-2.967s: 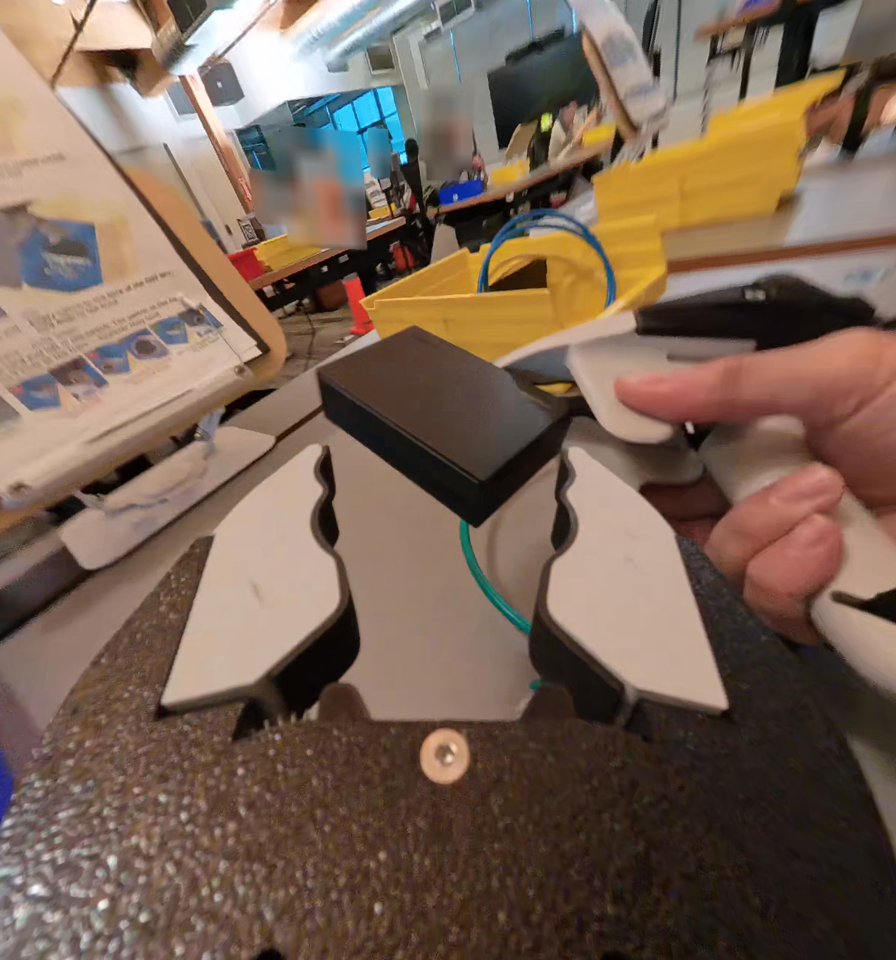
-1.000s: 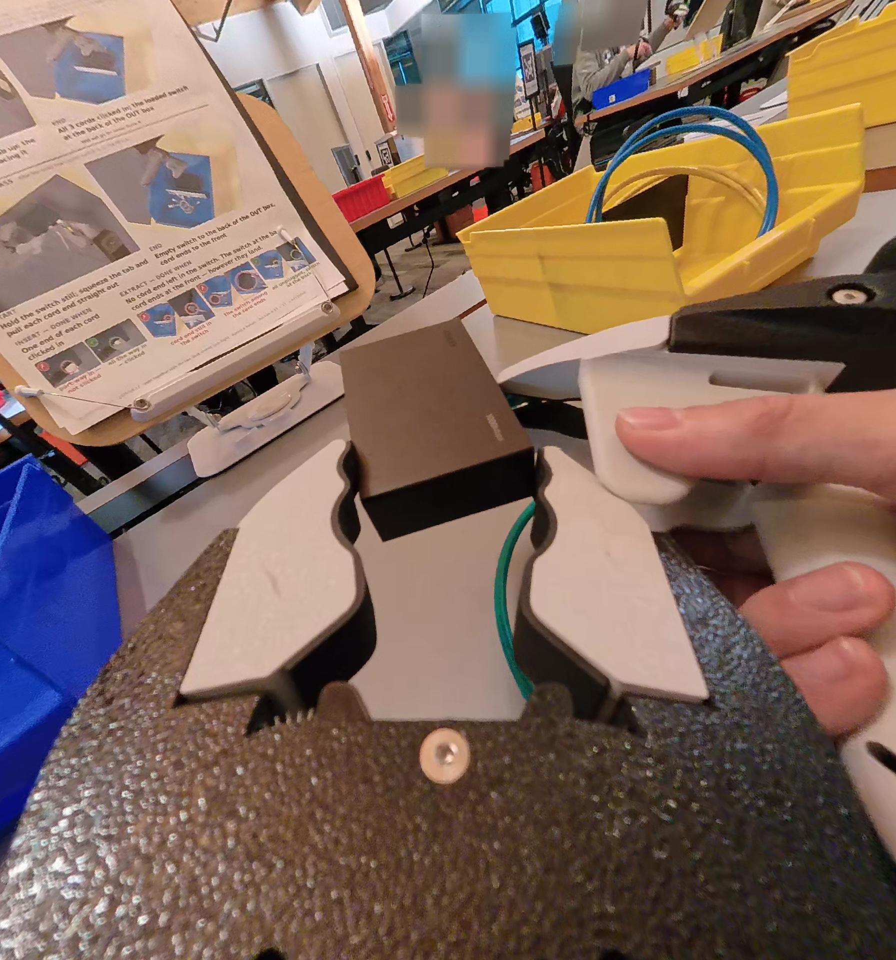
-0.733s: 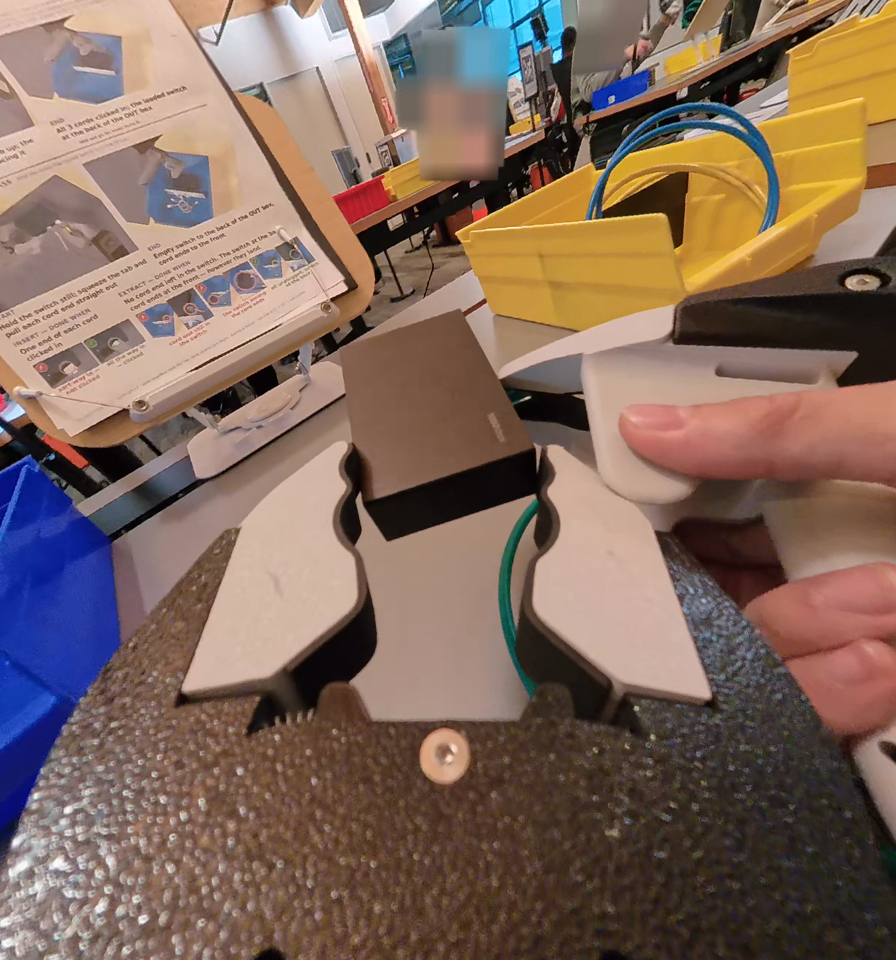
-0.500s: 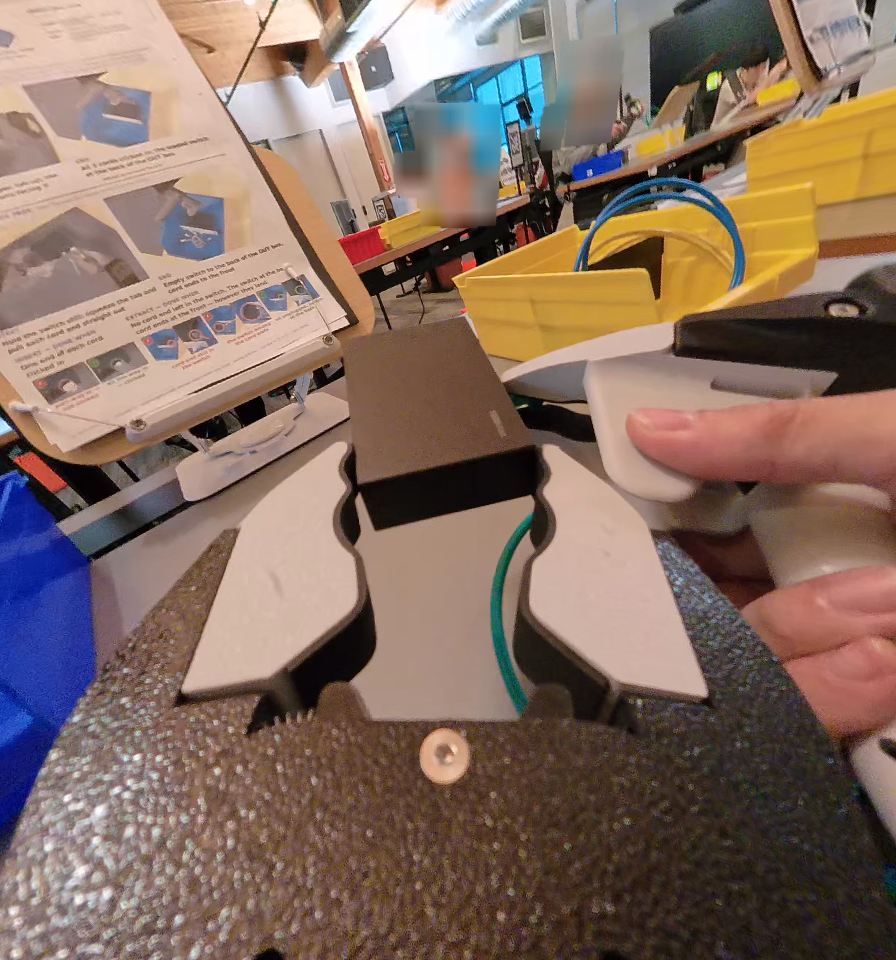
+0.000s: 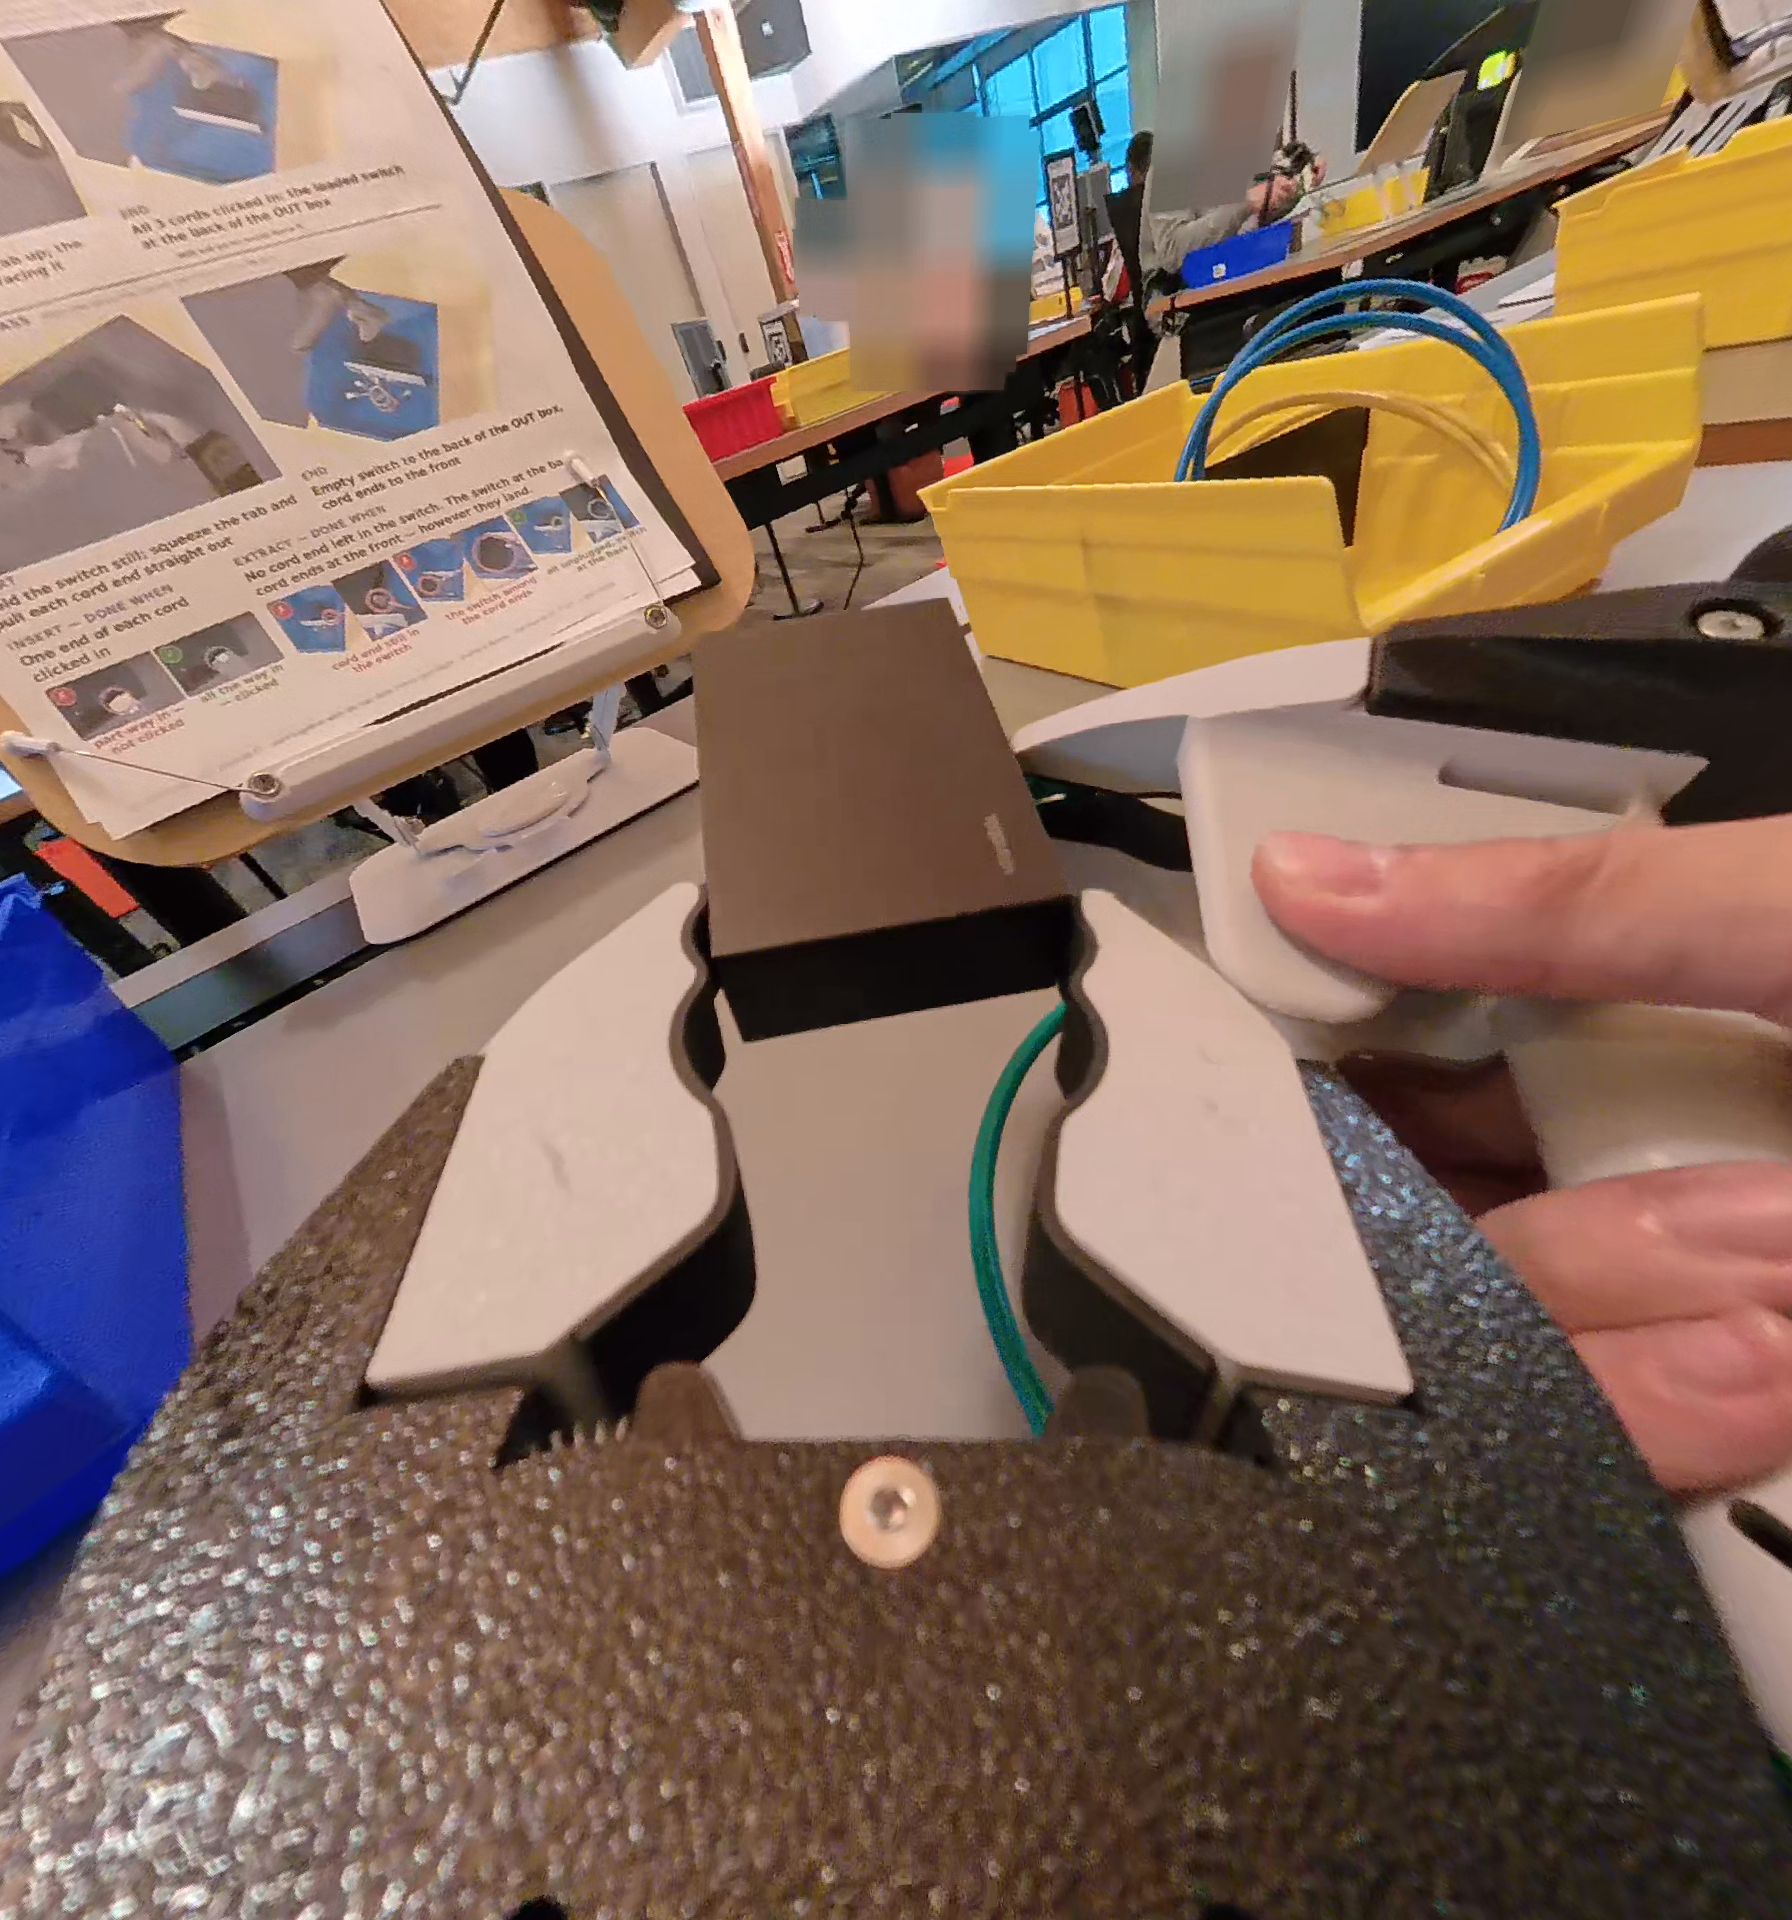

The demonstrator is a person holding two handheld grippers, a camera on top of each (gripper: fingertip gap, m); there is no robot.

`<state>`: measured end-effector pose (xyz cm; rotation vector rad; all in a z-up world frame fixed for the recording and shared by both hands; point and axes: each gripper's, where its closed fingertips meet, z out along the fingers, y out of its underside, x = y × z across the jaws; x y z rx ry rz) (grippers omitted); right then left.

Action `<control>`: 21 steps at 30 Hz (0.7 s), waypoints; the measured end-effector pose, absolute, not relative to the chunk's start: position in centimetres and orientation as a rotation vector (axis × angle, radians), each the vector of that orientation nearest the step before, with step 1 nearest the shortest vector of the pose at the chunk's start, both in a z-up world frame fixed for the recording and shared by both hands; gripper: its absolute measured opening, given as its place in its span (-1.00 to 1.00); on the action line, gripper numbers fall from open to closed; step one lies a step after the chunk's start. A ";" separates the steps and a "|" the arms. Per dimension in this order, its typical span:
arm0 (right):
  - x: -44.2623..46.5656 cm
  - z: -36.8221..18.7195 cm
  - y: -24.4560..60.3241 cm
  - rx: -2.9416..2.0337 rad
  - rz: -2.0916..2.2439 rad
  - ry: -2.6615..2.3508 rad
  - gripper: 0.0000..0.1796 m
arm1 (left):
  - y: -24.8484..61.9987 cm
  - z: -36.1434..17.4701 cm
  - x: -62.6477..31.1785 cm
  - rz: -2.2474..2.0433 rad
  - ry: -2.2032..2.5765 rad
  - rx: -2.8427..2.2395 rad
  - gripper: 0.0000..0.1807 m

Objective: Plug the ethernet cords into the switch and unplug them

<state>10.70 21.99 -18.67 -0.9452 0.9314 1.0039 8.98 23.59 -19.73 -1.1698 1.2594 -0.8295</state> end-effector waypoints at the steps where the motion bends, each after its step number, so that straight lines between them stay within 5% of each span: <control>1: 10.7 -18.6 22.1 -0.948 1.007 0.924 -0.86 | 23.7 -19.8 9.0 -0.821 1.252 -1.181 -0.32; 21: 10.2 -18.5 22.7 -0.926 1.116 0.849 -0.85 | 24.4 -19.3 8.5 -0.752 1.213 -1.131 -0.32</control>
